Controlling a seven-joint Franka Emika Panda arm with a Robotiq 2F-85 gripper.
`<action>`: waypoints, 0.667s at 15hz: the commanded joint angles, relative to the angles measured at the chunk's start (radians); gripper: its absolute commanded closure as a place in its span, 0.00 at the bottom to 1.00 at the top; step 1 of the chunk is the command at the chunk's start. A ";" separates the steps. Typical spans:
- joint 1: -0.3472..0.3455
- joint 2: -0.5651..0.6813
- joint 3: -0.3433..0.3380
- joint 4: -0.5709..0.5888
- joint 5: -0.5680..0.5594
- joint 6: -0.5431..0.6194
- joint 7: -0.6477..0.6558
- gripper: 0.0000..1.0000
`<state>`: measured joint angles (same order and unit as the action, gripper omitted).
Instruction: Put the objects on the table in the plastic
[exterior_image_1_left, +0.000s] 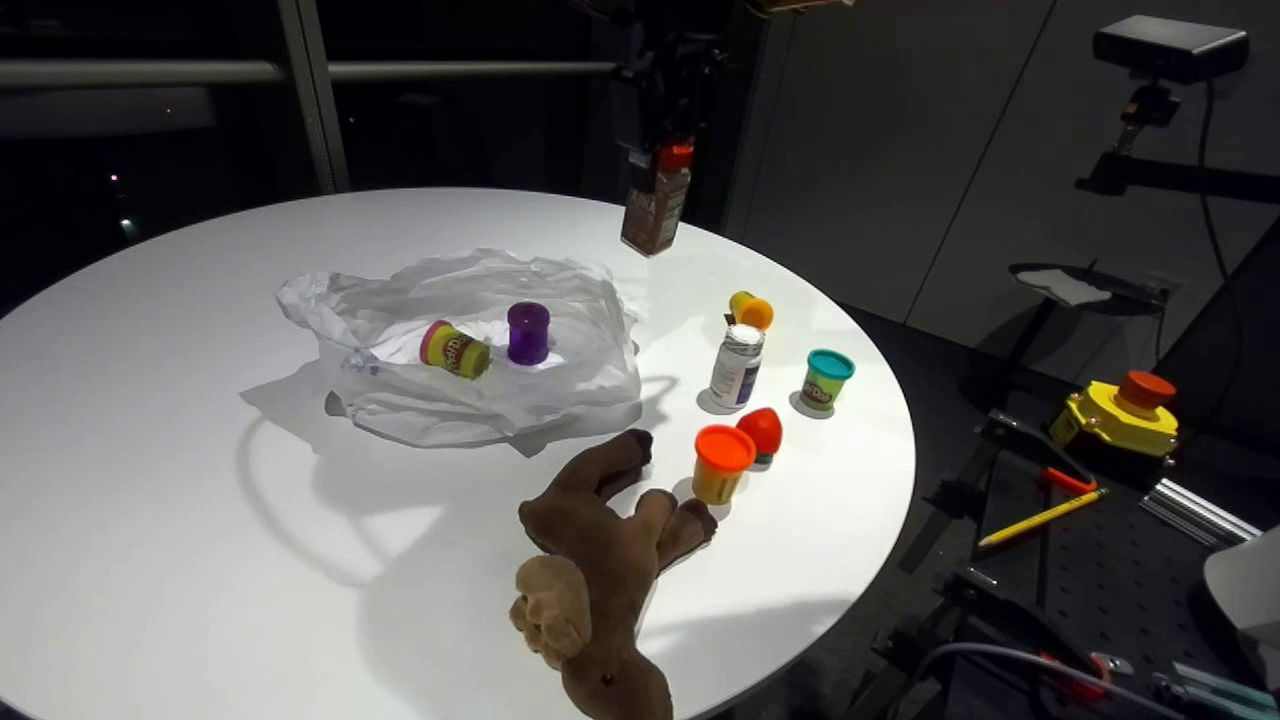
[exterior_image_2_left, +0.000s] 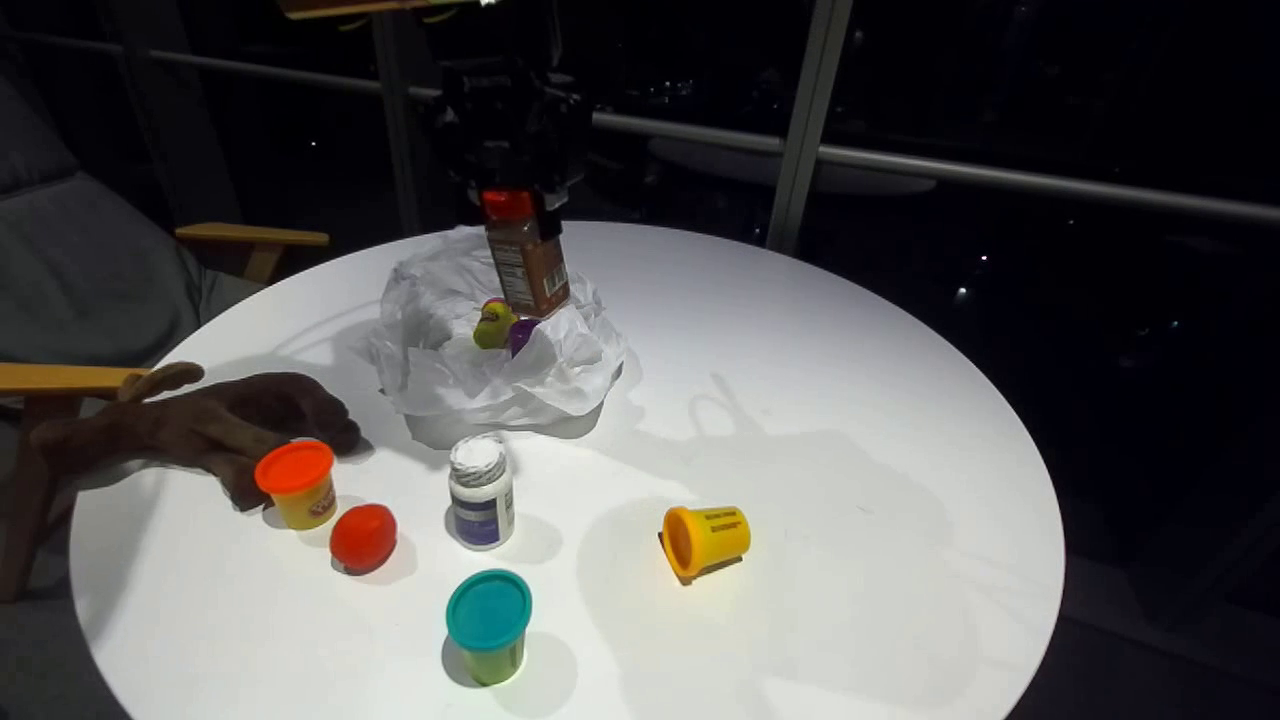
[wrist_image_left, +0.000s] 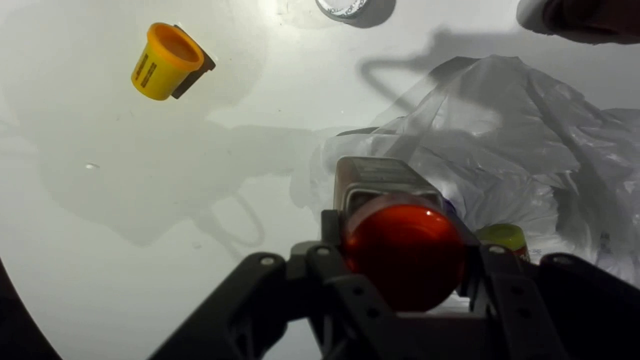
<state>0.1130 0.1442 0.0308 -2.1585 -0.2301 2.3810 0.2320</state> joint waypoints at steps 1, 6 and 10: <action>-0.005 0.103 0.025 0.059 0.044 0.024 -0.090 0.79; -0.010 0.186 0.070 0.085 0.129 0.042 -0.225 0.78; -0.023 0.225 0.105 0.113 0.220 0.041 -0.334 0.79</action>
<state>0.1113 0.3482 0.1064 -2.0853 -0.0701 2.4223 -0.0216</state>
